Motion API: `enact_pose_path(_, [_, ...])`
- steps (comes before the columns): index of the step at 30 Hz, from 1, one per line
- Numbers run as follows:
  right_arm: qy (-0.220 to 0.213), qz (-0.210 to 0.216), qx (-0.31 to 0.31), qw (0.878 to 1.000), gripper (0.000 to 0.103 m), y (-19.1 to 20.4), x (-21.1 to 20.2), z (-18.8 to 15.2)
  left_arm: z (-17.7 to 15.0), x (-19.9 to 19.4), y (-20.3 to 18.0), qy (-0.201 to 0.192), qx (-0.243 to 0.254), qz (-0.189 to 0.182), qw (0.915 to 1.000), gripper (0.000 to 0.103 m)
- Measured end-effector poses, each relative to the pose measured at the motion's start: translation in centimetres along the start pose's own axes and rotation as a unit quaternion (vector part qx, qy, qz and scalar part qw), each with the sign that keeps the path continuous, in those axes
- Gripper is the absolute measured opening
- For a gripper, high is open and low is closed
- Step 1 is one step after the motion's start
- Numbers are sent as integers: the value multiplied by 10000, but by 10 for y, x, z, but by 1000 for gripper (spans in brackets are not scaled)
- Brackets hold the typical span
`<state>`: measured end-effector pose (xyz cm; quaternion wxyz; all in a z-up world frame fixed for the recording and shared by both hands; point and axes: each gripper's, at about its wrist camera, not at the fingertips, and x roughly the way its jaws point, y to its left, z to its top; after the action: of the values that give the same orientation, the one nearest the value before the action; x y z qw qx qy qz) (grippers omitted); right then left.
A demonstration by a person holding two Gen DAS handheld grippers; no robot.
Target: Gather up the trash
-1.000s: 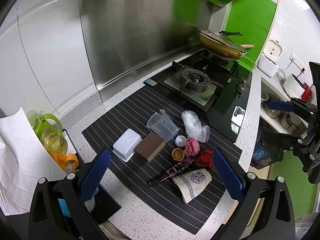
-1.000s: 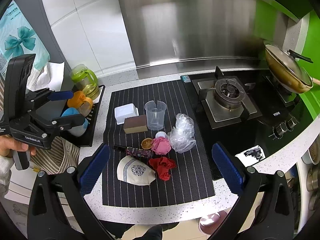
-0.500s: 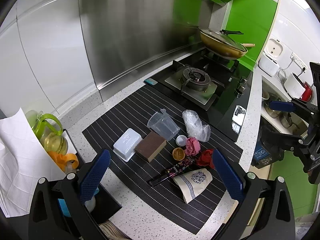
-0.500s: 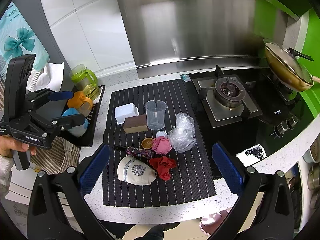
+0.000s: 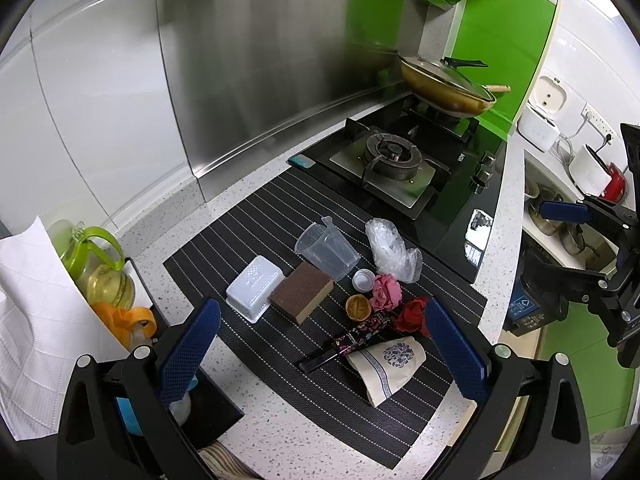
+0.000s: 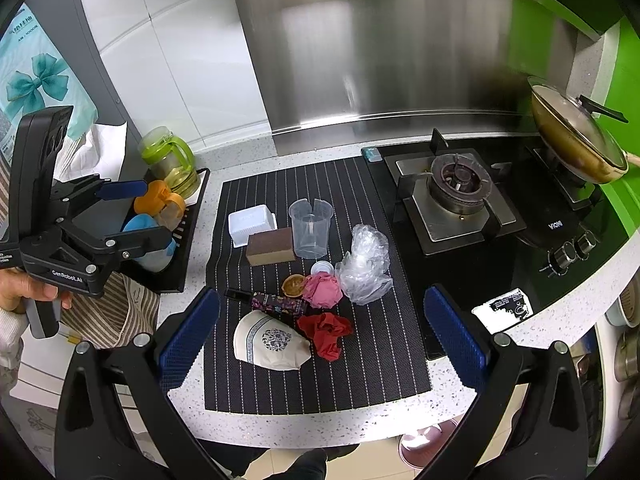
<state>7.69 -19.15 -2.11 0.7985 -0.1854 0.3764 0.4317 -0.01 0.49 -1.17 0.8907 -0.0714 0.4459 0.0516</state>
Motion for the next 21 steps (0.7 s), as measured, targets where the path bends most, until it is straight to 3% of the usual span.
enact_pose_path(21, [181,-72,48,9998,100,-12,26,14,6,10,2,17,-75,-85,9999,98])
